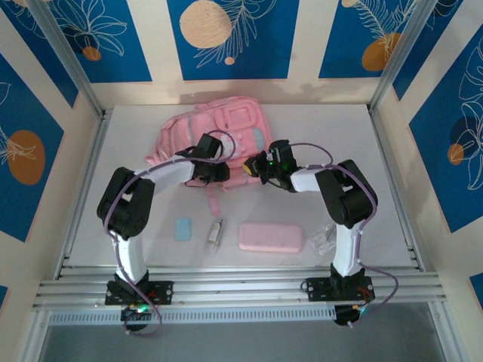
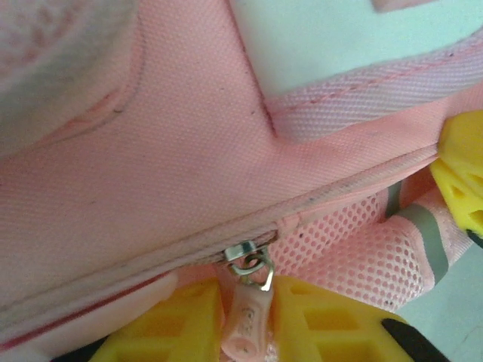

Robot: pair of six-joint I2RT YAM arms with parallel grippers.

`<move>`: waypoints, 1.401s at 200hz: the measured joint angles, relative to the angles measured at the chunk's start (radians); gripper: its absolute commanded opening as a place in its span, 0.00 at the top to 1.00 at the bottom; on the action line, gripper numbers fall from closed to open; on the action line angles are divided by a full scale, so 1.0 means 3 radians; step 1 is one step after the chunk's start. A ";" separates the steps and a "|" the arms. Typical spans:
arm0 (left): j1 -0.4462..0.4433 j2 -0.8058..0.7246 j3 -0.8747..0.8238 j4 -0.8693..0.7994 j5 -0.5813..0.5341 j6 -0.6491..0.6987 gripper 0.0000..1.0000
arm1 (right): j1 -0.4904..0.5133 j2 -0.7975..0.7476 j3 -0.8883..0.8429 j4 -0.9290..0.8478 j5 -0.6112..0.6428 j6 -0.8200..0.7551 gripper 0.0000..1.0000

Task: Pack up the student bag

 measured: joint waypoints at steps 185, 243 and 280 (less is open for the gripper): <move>0.0069 -0.0022 0.0364 -0.0690 0.0013 0.0249 1.00 | 0.0004 0.0000 0.0198 -0.0440 -0.0081 -0.0383 1.00; 0.0067 -0.0020 0.0467 -0.0998 -0.0295 0.0470 1.00 | -0.0013 -0.0006 0.0200 -0.0479 -0.0080 -0.0453 1.00; 0.0071 -0.0020 0.0460 -0.1020 -0.0362 0.0488 1.00 | -0.0025 -0.0018 0.0224 -0.0547 -0.0081 -0.0505 1.00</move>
